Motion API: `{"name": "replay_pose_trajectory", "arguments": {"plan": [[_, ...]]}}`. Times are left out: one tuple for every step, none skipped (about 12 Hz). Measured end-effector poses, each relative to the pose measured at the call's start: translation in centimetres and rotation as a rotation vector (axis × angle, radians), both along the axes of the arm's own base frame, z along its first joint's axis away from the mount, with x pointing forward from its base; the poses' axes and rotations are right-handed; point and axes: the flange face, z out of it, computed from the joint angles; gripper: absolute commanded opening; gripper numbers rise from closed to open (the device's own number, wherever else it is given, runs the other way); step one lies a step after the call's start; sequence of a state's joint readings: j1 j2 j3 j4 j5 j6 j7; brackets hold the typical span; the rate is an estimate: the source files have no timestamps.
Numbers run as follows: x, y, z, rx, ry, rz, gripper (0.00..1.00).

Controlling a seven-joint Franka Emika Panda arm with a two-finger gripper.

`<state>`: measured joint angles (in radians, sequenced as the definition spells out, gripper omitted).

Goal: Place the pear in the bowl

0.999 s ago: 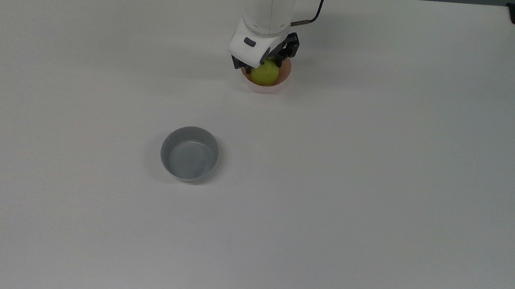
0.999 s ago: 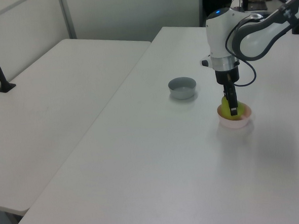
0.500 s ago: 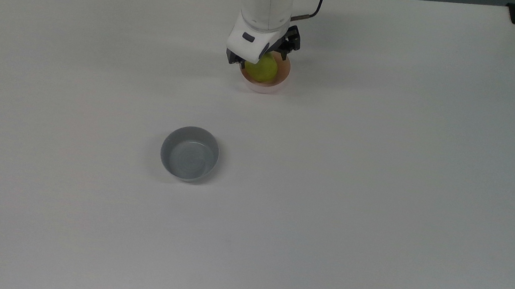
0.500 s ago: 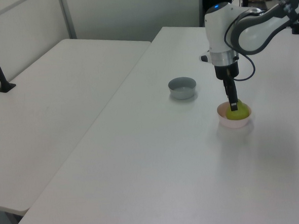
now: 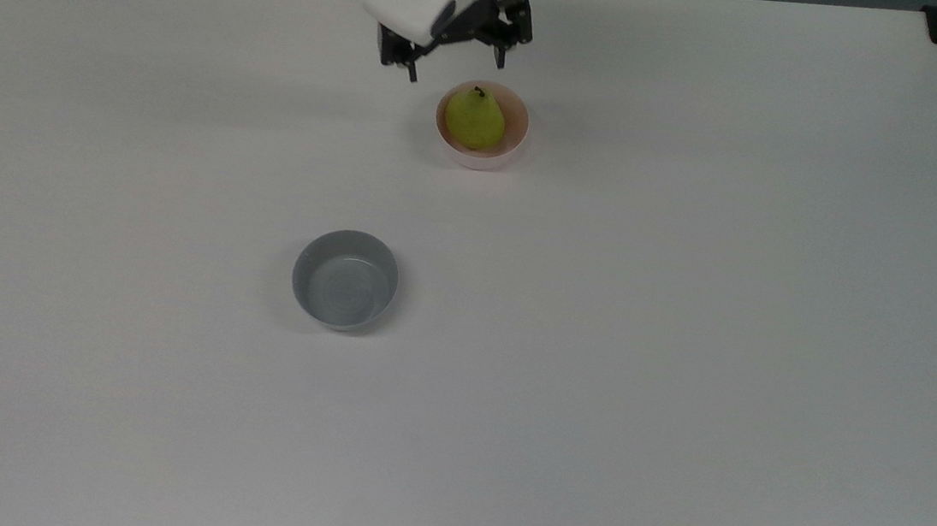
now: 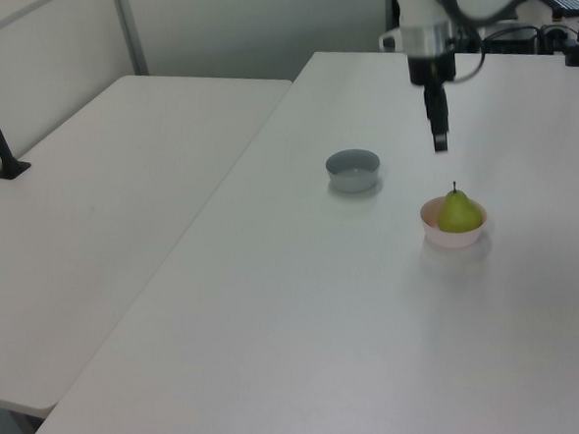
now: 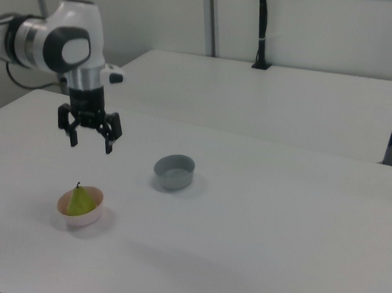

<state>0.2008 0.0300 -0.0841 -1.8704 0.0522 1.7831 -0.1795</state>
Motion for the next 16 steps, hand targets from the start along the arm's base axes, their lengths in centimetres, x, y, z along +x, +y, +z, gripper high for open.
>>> {"name": "replay_pose_trajectory", "arguments": {"plan": [[0.3,-1.3,2.6,0.001,0.0,-0.022,1.0],[0.4,-2.6,4.7,0.002,-0.003,-0.043,1.0],[0.5,-4.0,6.5,0.003,-0.011,-0.066,1.0],[0.6,-5.4,8.0,0.004,-0.024,-0.091,1.0],[0.7,-6.9,9.3,0.004,-0.037,-0.118,1.0],[0.7,-8.3,10.2,0.003,-0.048,-0.153,1.0],[0.7,-9.7,11.0,0.003,-0.064,-0.179,1.0],[0.6,-11.0,11.8,0.003,-0.079,-0.202,1.0],[0.6,-12.2,12.5,0.003,-0.113,-0.225,1.0],[0.8,-13.0,13.0,0.002,-0.15,-0.239,1.0],[1.2,-13.8,13.5,0.001,-0.199,-0.252,1.0],[1.5,-14.1,13.7,0.0,-0.226,-0.257,1.0],[1.6,-14.0,13.7,0.0,-0.233,-0.255,1.0],[1.6,-13.9,13.7,0.001,-0.234,-0.252,1.0],[1.7,-13.7,13.6,0.001,-0.233,-0.25,1.0],[1.7,-13.7,13.5,0.001,-0.23,-0.248,1.0]]}}
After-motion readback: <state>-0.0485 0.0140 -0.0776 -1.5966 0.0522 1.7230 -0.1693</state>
